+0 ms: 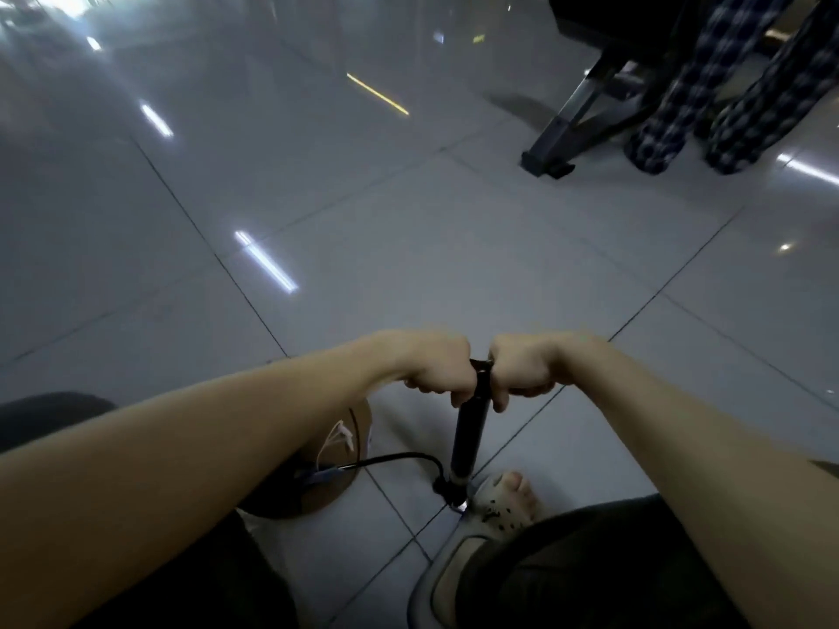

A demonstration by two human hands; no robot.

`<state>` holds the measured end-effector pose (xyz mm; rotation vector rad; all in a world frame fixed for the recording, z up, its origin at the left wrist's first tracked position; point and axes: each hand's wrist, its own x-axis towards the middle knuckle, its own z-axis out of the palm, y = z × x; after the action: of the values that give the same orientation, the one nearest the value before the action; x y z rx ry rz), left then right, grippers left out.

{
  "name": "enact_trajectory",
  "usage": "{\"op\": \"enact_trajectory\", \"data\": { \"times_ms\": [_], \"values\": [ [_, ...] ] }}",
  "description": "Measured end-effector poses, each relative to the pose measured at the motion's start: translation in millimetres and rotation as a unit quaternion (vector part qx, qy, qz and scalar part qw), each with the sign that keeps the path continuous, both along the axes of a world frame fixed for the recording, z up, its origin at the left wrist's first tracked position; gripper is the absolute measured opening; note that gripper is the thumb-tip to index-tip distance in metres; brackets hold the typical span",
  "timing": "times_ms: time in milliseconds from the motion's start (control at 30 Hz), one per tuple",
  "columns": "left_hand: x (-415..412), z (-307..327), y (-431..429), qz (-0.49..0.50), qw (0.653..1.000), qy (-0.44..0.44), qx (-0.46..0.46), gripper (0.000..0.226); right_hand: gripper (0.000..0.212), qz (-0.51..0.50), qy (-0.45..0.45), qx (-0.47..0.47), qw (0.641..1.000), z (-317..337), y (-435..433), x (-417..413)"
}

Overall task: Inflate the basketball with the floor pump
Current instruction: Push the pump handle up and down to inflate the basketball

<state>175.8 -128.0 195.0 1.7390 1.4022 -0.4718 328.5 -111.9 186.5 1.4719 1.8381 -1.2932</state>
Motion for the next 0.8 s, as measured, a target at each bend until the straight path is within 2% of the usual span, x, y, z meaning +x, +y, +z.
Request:
{"op": "enact_trajectory", "data": {
  "times_ms": [100, 200, 300, 400, 467, 567, 633, 700, 800],
  "values": [
    [7.0, -23.3, -19.0, -0.024, 1.000, 0.005, 0.018, 0.015, 0.007, 0.022, -0.021, 0.018, 0.999, -27.9, -19.6, -2.2],
    [10.3, -22.6, -35.7, -0.055, 0.998, 0.006, 0.034, 0.023, 0.009, 0.038, -0.030, 0.065, 0.997, -34.9, -37.6, -3.6],
    [12.5, -4.6, -43.5, -0.062, 0.997, 0.031, 0.020, 0.016, 0.005, 0.040, -0.055, 0.068, 0.995, -15.8, -48.0, -5.5],
    [6.7, 21.2, -46.6, -0.051, 0.996, 0.068, -0.004, 0.015, 0.011, 0.051, -0.085, 0.026, 0.995, 19.6, -48.3, -16.8],
    [0.2, 53.3, -38.6, -0.038, 0.998, 0.054, -0.009, 0.017, 0.010, 0.067, -0.083, 0.022, 0.994, 56.5, -37.2, -20.5],
    [-9.0, 117.9, -9.7, -0.011, 1.000, 0.013, 0.006, 0.018, 0.015, 0.029, -0.041, 0.047, 0.998, 125.5, -11.5, -19.0],
    [-11.4, 152.6, 9.5, -0.001, 1.000, -0.003, 0.010, 0.015, 0.009, 0.010, -0.018, 0.055, 0.998, 160.1, 2.8, -14.9],
    [-6.1, 158.7, 17.2, -0.006, 1.000, -0.006, 0.003, 0.012, 0.008, 0.011, -0.009, 0.057, 0.998, 166.3, 7.3, -9.1],
    [4.4, 121.8, 12.3, -0.024, 1.000, 0.014, 0.000, 0.012, 0.015, 0.002, -0.041, 0.039, 0.998, 123.2, 3.7, -2.9]
  ]
}}
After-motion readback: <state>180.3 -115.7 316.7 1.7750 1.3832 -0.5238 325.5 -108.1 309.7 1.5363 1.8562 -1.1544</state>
